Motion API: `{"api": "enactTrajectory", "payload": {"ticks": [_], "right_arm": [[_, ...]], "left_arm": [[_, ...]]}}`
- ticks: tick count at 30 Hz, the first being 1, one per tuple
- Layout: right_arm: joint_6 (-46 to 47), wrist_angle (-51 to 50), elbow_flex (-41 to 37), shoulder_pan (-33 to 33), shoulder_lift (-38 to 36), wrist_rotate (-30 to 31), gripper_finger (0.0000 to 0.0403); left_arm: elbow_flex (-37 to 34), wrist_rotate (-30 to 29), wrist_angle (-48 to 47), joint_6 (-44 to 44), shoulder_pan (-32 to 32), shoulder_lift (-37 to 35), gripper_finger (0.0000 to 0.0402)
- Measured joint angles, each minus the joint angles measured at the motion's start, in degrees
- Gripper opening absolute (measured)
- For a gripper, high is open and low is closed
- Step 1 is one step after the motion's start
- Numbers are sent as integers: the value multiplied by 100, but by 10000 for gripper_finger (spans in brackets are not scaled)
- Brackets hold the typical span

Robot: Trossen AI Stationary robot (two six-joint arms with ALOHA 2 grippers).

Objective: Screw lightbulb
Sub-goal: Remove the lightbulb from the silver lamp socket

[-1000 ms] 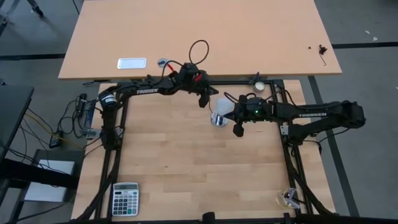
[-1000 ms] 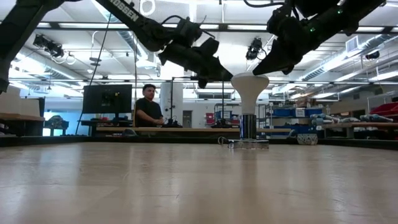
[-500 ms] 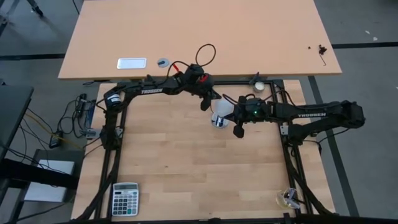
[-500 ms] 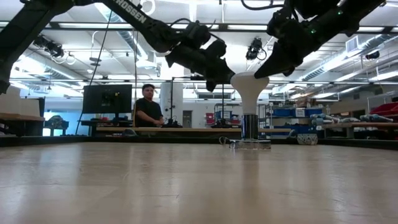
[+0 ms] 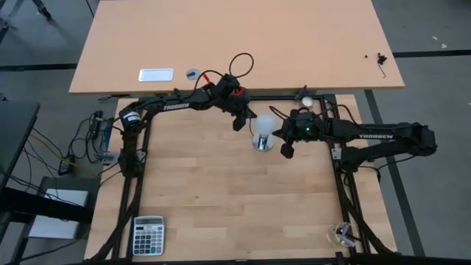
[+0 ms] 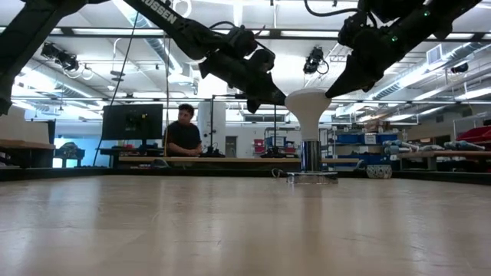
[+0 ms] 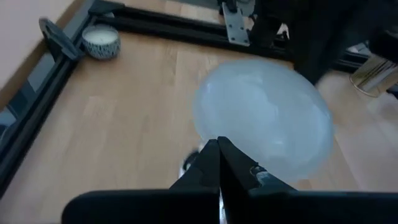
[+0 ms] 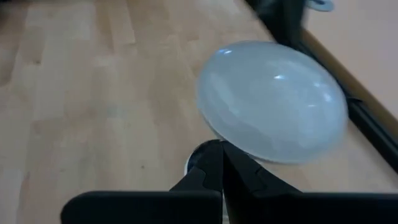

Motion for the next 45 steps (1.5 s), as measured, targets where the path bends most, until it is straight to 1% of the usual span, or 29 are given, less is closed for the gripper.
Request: {"api": "enactTrajectory", "payload": {"ticks": [6,11,15,20,24,26,29,33,37,41,45], "right_arm": [[32,-120,-2,-236,-97,176,9],[70,-233,-2,-421,-82,264,9],[89,-207,-2,-654,-73,301,9],[168,-246,4,-900,-71,296,9],[185,-428,2,-960,-71,262,9],[302,-423,-112,-966,-76,251,9],[584,-298,-546,-965,-73,125,9],[1065,730,-1406,-924,-70,-9,7],[1492,1831,-2102,-922,-69,-110,5],[1718,2252,-2418,-922,-36,-43,4],[1740,2401,-2455,-922,214,202,4]], "left_arm": [[-10,-31,-450,131,-79,-125,0],[-20,-41,-600,141,-167,-213,0],[-21,133,-749,157,-298,-217,0],[-36,-21,-1047,300,-520,-180,0],[-30,-59,-1045,435,-666,-249,0],[-30,-76,-1129,452,-708,-296,0],[-70,-211,-1193,523,-717,-450,0],[-302,-472,-1049,587,-710,-777,0],[-715,-551,-657,569,-710,-1115,0],[-1285,-610,35,444,-708,-1497,0],[-2028,-690,913,171,-706,-1858,0]]}}
